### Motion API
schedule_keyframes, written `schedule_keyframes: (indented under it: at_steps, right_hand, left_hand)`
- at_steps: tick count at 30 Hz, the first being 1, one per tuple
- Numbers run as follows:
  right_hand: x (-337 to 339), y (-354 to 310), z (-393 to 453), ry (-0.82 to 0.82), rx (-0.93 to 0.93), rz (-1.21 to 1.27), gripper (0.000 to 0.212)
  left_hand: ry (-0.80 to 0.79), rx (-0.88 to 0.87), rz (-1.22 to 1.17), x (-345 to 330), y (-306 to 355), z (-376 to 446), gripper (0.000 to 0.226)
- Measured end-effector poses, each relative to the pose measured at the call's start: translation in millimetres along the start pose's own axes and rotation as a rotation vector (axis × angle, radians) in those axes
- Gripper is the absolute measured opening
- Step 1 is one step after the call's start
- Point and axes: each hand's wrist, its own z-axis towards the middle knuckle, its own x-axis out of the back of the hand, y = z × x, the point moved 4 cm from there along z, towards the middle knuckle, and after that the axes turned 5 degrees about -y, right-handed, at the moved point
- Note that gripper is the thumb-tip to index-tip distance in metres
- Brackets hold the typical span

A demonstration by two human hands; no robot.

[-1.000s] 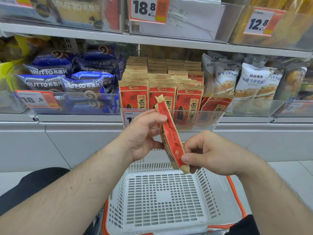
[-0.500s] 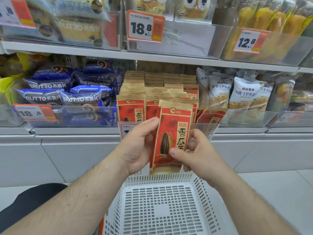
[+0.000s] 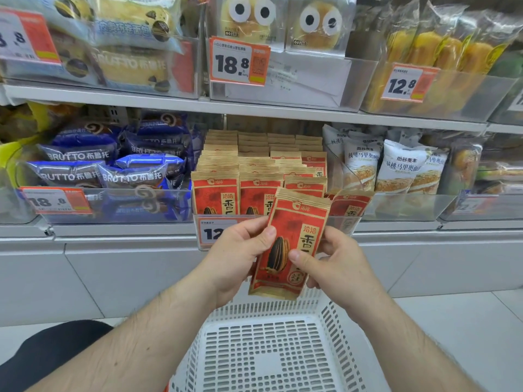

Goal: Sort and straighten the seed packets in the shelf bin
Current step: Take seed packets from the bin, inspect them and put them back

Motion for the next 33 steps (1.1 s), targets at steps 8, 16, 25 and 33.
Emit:
schedule_keyframes:
  at_steps: [8,16,25,33]
  right_hand:
    - [17.6,-4.7,0.7,0.058,0.008,0.16,0.012]
    - [56.1,-30.9,18.7,0.144,0.043,0.362,0.008]
    - [158.4,-73.1,80.1,0.308,0.241,0.109,0.018]
    - [150.3,-51.5,170.5,0.155,0.187,-0.173,0.025]
  left_hand:
    - [-0.035,-0.025,0.087,-20.7,19.9,9.7,0.027]
    - [0.044,-0.074,0.245,-55.9,78.5,52.6,0.018]
    - [0.163,-0.292,0.933,-60.3,113.5,91.2,0.015]
    - [-0.294,-0.212,1.532,-93.4,94.8,136.5,0.028]
